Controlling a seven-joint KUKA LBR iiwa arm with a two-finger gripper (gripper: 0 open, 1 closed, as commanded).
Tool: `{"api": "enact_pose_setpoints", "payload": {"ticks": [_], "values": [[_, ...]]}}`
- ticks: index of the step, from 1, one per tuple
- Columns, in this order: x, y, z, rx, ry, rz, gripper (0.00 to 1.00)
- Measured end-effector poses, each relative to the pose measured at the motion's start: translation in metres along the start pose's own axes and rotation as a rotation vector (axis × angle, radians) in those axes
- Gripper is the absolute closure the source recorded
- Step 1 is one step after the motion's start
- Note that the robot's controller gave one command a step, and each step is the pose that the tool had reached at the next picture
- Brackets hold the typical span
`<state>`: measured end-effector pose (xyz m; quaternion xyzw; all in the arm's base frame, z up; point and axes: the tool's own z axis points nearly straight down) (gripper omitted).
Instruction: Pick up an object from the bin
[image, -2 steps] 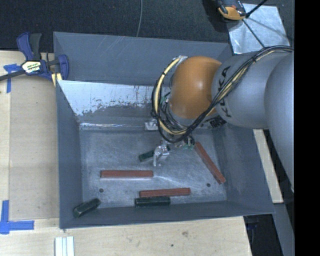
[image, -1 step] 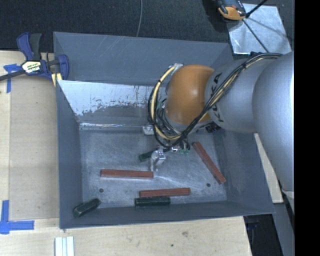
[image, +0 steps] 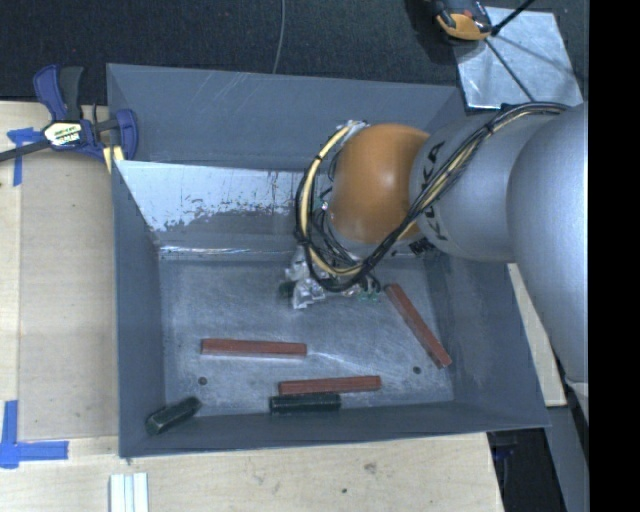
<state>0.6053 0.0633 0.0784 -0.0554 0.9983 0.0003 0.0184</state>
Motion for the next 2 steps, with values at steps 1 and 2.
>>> {"api": "enact_pose_setpoints", "payload": {"ticks": [1, 2], "values": [[0.0010, 0.0004, -0.0002, 0.000, 0.003, -0.006, 1.00], [0.0029, 0.0006, -0.0030, 0.000, 0.017, -0.007, 1.00]]}}
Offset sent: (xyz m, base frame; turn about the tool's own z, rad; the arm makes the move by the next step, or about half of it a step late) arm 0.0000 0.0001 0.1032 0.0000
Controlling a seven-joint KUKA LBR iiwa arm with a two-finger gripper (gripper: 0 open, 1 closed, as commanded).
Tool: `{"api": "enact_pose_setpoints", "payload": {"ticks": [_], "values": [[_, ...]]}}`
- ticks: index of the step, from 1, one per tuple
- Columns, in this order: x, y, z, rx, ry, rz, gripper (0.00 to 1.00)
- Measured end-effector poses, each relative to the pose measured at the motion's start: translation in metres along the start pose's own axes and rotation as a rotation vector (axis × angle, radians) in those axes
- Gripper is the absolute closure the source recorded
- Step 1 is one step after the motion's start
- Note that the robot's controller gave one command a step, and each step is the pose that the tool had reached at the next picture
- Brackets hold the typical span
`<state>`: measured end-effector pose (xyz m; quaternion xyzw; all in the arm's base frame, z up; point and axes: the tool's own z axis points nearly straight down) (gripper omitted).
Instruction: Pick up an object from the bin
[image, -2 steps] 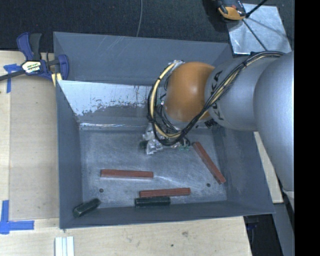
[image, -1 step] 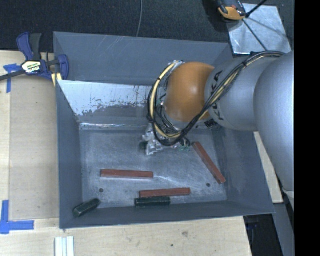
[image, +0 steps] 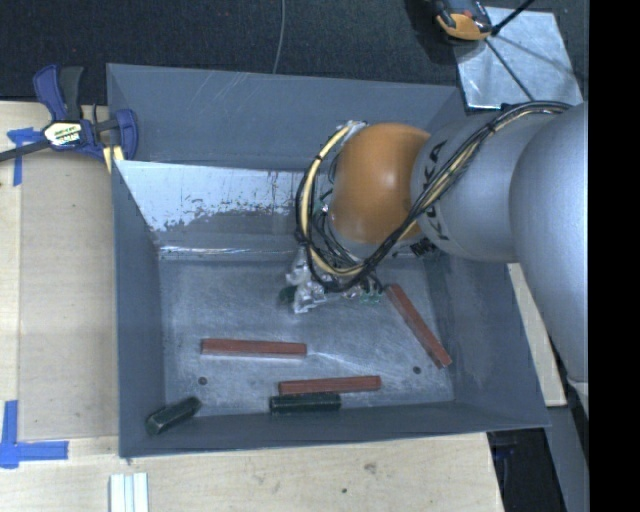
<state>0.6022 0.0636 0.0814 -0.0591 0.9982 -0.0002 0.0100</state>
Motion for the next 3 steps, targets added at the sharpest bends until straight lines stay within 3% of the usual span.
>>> {"api": "enact_pose_setpoints", "payload": {"ticks": [1, 3], "values": [[0.005, 0.000, -0.015, -0.001, 0.020, 0.000, 1.00], [0.001, 0.000, -0.041, -0.001, 0.012, 0.001, 1.00]]}}
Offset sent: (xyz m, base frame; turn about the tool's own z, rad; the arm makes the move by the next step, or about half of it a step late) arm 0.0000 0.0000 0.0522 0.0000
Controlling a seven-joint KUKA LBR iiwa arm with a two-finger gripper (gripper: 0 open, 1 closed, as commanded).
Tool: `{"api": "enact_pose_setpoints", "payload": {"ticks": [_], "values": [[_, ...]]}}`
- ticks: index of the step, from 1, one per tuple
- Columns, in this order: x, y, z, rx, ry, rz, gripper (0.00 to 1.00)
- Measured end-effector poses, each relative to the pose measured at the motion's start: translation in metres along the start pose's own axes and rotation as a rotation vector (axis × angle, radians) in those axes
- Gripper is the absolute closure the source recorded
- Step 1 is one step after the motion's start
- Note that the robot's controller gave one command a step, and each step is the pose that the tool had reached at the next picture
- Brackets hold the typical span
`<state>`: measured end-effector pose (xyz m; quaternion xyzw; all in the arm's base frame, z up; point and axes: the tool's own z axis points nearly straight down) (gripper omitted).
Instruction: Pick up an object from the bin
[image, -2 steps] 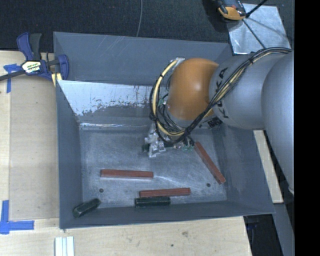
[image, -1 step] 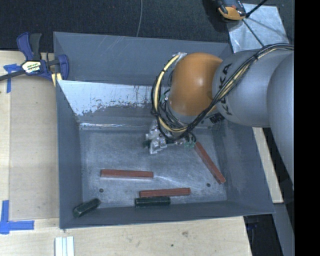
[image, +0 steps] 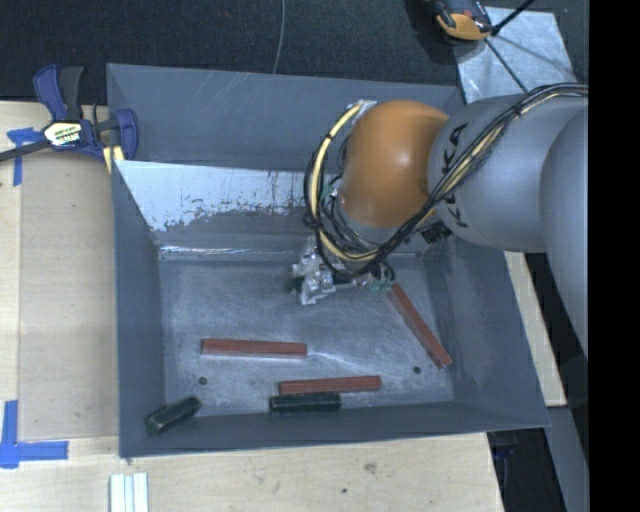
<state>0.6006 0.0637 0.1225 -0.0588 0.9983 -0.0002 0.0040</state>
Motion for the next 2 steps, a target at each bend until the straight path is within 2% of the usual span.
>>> {"api": "enact_pose_setpoints", "payload": {"ticks": [2], "values": [[0.002, 0.000, -0.016, -0.001, 0.009, 0.001, 1.00]]}}
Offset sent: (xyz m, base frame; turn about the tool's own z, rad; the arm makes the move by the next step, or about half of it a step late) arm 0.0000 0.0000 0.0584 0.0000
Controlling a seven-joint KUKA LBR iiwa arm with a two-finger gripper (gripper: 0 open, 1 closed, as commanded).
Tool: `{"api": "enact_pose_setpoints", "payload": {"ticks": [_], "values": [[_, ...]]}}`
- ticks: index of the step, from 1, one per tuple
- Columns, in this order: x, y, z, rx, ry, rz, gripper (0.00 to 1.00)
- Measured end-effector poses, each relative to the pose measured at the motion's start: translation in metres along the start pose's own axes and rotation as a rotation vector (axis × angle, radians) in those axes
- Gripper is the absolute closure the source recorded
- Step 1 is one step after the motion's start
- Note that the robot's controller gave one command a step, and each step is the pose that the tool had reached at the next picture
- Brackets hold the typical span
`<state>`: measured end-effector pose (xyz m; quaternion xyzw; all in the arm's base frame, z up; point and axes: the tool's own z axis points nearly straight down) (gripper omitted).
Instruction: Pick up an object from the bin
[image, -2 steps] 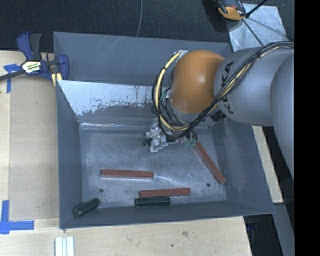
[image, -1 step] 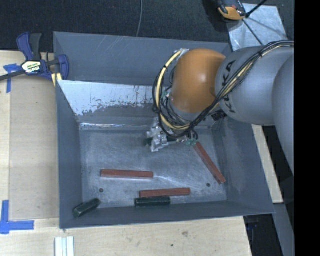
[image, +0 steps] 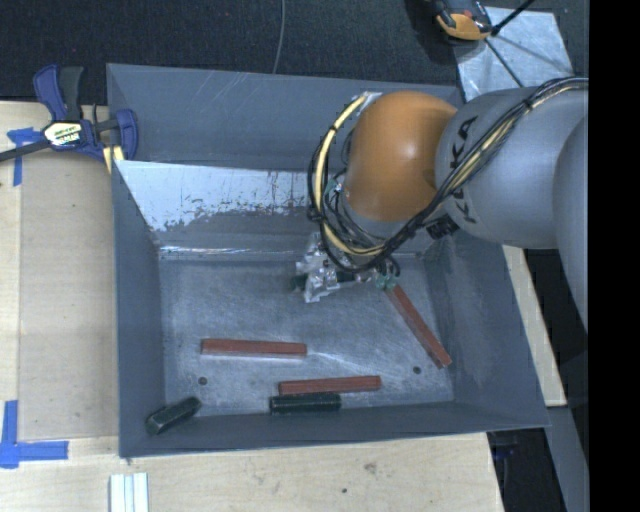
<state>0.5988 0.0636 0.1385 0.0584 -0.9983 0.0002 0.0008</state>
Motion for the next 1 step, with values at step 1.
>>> {"api": "enact_pose_setpoints", "payload": {"ticks": [1], "values": [[-0.0007, -0.0001, -0.0160, 0.000, -0.003, 0.000, 1.00]]}}
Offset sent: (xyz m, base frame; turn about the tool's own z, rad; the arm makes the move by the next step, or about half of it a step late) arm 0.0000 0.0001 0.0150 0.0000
